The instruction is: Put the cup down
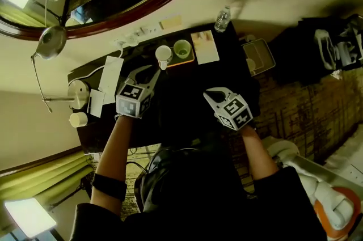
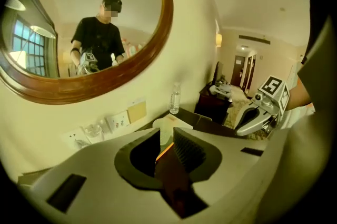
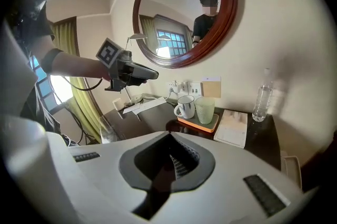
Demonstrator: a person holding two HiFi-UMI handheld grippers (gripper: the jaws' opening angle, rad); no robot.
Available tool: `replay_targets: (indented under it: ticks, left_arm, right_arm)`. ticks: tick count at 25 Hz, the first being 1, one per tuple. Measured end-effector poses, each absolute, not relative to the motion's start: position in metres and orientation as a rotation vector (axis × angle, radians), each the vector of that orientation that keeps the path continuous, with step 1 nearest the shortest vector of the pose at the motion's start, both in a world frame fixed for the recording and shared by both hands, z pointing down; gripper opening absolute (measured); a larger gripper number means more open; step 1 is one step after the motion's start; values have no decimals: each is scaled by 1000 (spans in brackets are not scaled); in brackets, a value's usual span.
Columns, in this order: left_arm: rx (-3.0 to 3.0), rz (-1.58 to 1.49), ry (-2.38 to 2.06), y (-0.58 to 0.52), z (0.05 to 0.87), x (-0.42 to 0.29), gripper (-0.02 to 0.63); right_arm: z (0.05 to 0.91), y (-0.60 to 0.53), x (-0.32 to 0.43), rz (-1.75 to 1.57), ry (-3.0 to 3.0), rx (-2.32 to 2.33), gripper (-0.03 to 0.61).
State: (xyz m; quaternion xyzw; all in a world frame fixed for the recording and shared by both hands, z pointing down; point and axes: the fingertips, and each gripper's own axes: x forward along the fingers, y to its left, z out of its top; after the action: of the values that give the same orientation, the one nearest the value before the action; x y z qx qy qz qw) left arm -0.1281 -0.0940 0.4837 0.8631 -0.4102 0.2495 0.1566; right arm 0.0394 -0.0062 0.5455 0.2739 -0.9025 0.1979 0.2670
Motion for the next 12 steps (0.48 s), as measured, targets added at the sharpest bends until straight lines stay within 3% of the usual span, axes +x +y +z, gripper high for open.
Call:
replay_targets:
  ticks: [4,12]
  left_arm:
    - [2477,588,-1264,-74,470,-132,-12]
    - [2423,470,-1336,-34,458,-135,-14]
  right_arm:
    - [536,-9,37,489,-2439,723,-2]
    - [516,-10,31,413,-2450,679,-2]
